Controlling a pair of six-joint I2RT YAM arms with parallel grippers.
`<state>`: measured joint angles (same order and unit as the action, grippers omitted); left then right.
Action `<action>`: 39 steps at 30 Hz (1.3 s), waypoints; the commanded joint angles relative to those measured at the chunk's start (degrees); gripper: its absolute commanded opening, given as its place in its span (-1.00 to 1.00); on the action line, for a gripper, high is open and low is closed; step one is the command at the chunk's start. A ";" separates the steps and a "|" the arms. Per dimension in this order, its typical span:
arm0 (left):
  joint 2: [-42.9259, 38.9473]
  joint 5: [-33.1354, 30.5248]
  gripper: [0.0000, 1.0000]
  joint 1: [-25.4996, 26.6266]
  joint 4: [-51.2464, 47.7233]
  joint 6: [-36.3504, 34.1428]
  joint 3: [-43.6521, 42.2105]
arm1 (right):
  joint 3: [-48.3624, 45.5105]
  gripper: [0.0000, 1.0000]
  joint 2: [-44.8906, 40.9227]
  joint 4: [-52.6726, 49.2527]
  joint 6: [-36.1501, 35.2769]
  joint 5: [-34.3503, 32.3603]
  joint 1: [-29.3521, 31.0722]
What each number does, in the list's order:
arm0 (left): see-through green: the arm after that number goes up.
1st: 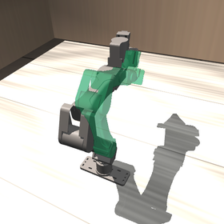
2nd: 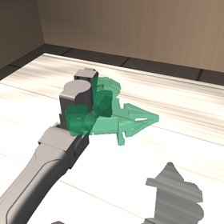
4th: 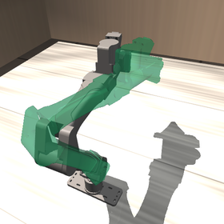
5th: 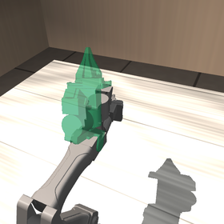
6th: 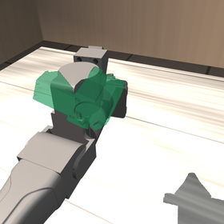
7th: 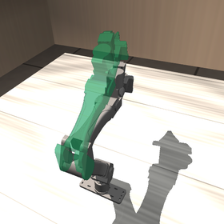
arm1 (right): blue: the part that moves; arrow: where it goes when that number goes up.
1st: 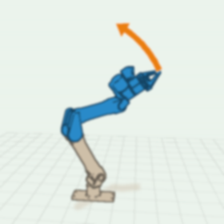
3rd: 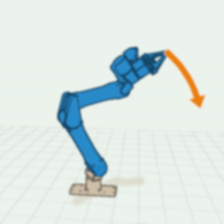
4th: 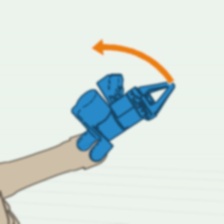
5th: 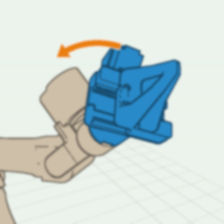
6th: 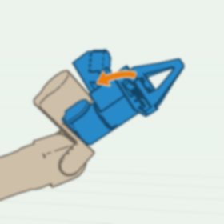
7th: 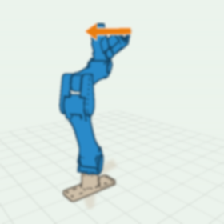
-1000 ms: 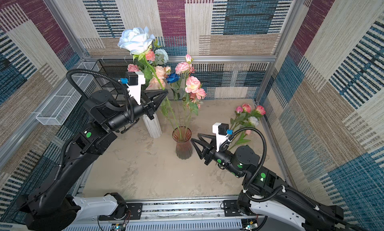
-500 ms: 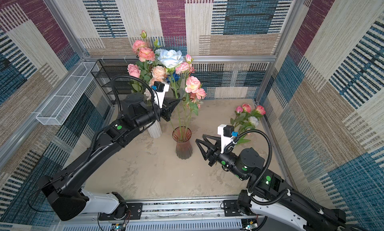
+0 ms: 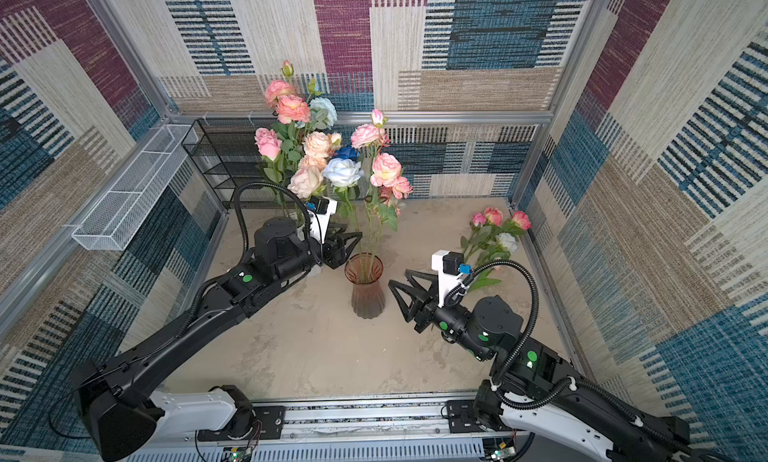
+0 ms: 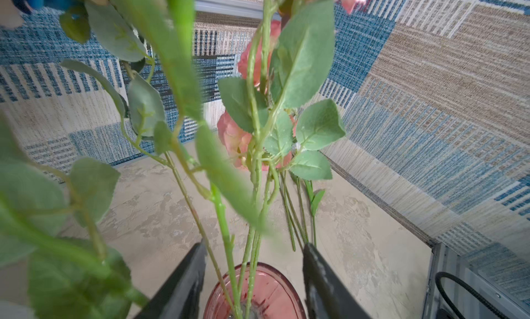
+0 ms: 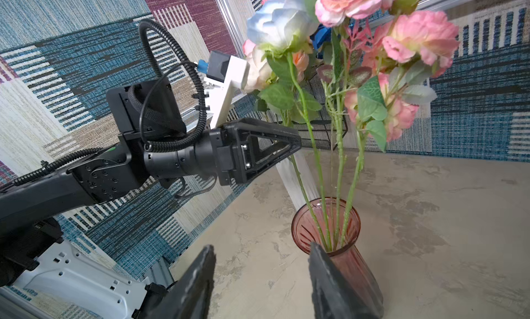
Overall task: Arrange the flowers into the vase
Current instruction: 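Lower the white rose into the red vase with the left gripper while the right withdraws, then open the left gripper and draw it back from the red vase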
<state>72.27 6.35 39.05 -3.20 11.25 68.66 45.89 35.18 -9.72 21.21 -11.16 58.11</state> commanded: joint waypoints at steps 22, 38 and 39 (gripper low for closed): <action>-27.49 3.13 0.24 2.09 7.37 15.39 -13.33 | -2.69 0.24 1.71 0.45 3.09 -6.15 0.00; -43.63 -6.61 0.47 2.17 0.85 24.23 -37.80 | -5.82 -0.03 14.11 -4.99 10.87 -5.32 -9.00; -43.83 -6.71 0.49 2.09 0.59 24.34 -37.92 | -6.89 -0.06 15.00 -4.11 11.47 -1.80 -11.63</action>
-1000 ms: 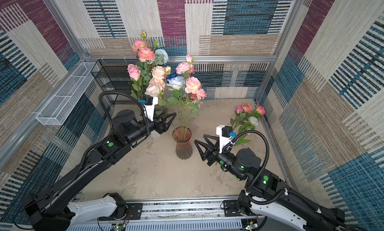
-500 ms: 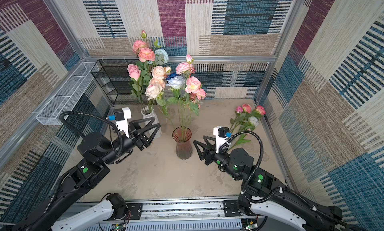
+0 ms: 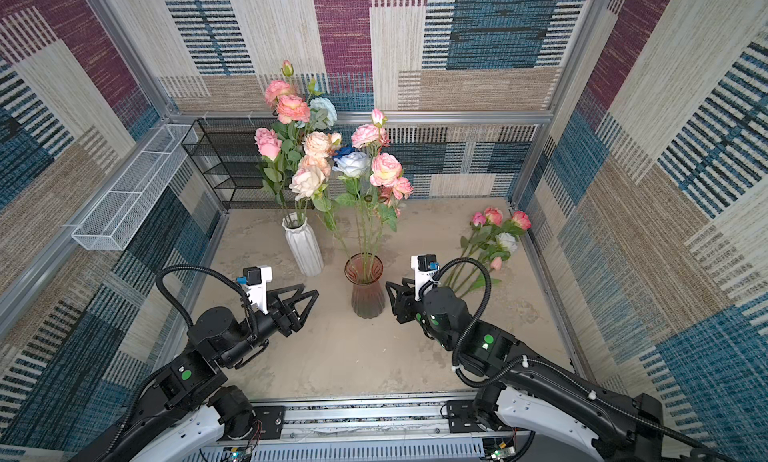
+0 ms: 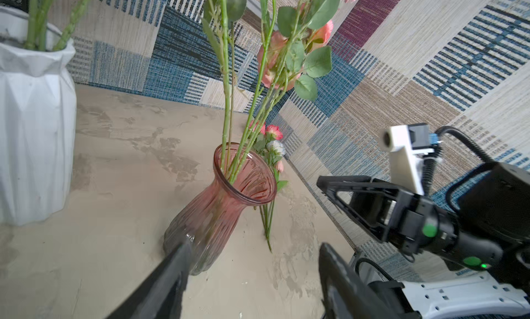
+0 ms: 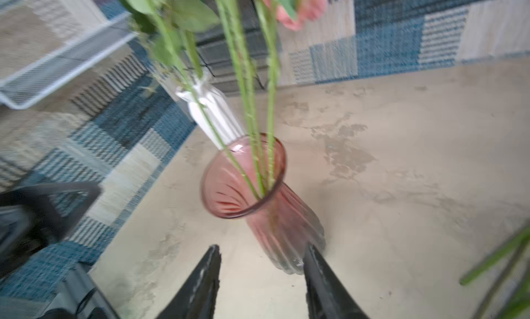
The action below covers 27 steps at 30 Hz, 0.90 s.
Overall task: Arrange the flowers into the vase
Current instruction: 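Open the left gripper and draw it back from the red vase, then grasp a pink rose stem from the pile with the right gripper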
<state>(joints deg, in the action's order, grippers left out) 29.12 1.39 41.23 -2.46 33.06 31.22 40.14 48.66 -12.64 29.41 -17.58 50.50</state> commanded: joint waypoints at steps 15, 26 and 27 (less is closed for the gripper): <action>-3.86 -1.43 0.85 -0.03 -3.00 2.35 -0.89 | 0.77 -0.18 25.77 4.94 2.64 16.87 -39.90; -7.31 -1.82 0.83 -0.01 -5.35 2.47 -1.81 | 14.03 -0.34 48.06 3.06 2.79 13.45 -48.80; -7.56 -1.82 0.83 -0.04 -5.45 2.52 -1.86 | 15.03 -0.35 49.44 2.88 2.91 13.32 -49.28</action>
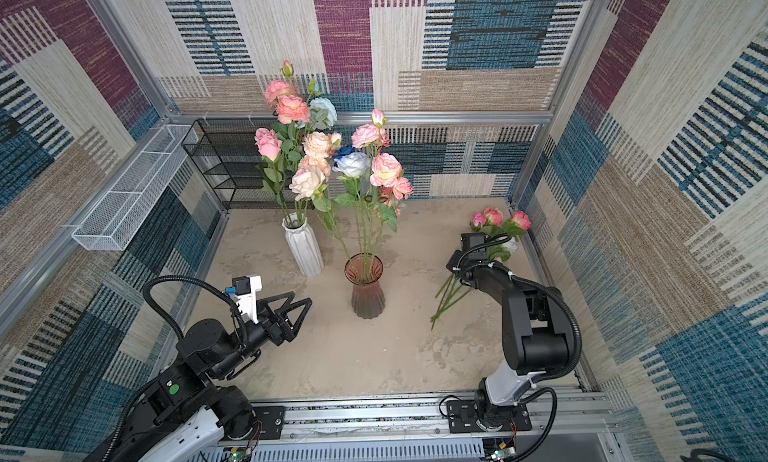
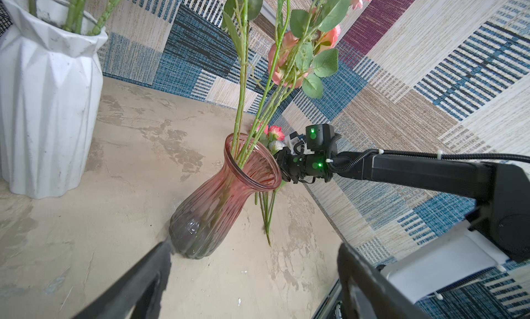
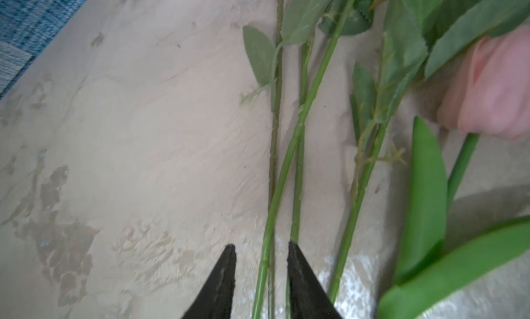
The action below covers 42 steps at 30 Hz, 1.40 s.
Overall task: Arrange the flowers into the vase
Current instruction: 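Grasp a pink rose stem from the pile with the right gripper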
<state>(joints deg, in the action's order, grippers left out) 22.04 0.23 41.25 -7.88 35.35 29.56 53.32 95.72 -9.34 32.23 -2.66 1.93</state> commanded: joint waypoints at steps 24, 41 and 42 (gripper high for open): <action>-4.00 -2.46 0.82 -0.04 -3.14 -1.10 -0.54 | 10.76 -0.87 12.54 -3.96 -1.01 -2.35 -1.50; -2.74 -1.47 0.82 -0.07 -1.79 -0.64 0.36 | 2.88 -1.00 -4.46 1.35 -0.84 2.20 -0.67; -2.75 -1.31 0.83 -0.09 -1.79 -0.64 0.62 | 1.95 -1.00 -6.44 1.95 -0.76 2.43 -0.26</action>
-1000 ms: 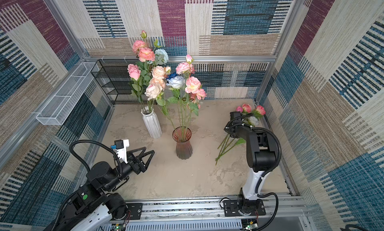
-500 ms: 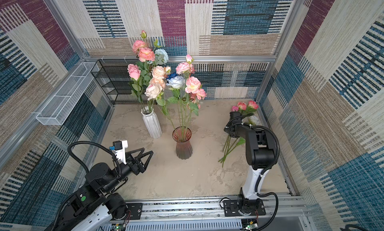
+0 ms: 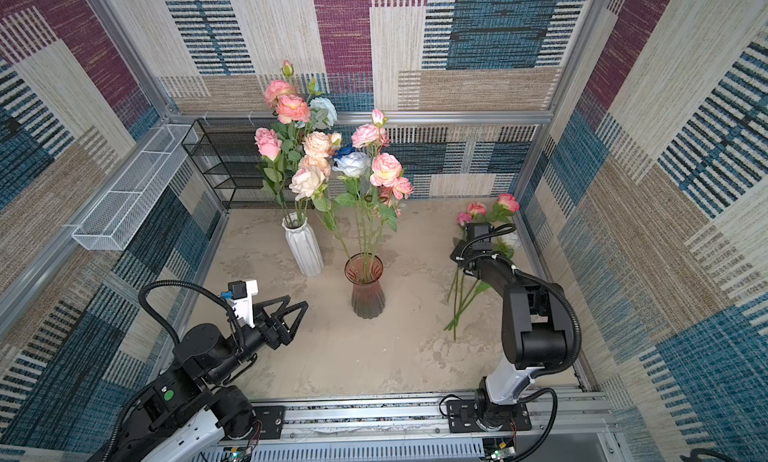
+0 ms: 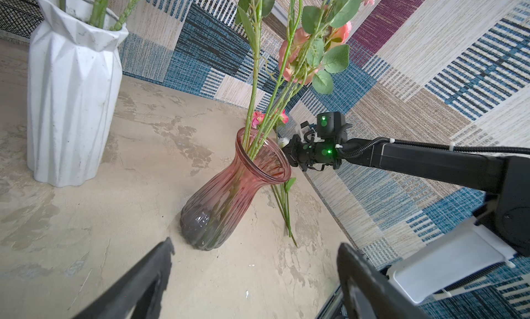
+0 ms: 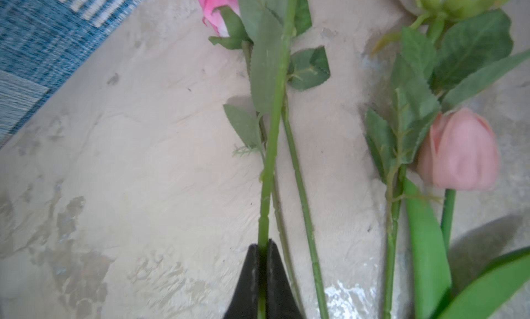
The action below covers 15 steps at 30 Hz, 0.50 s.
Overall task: Arrange the flowers into the vase
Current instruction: 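Grasp a pink rose stem from the pile with the right gripper, then lift the pink rose upright with the right gripper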
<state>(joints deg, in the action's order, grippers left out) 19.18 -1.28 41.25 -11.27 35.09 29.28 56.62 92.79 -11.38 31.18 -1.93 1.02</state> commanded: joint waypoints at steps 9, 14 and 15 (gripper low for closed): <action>0.83 1.34 0.82 -0.08 1.81 -0.40 2.43 | -9.40 -1.00 -22.36 7.70 0.35 3.16 5.51; 1.29 2.63 0.82 -0.05 2.51 -0.19 3.52 | -13.99 -1.00 -36.46 10.94 0.59 6.03 8.08; 1.48 2.84 0.81 -0.12 2.49 -0.21 3.85 | -14.53 -1.00 -38.96 11.37 0.64 7.19 8.33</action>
<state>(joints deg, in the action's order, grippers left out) 20.38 0.40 41.25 -10.87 35.11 32.08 43.31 58.67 -4.71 31.24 2.26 8.71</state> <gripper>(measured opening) 0.911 0.071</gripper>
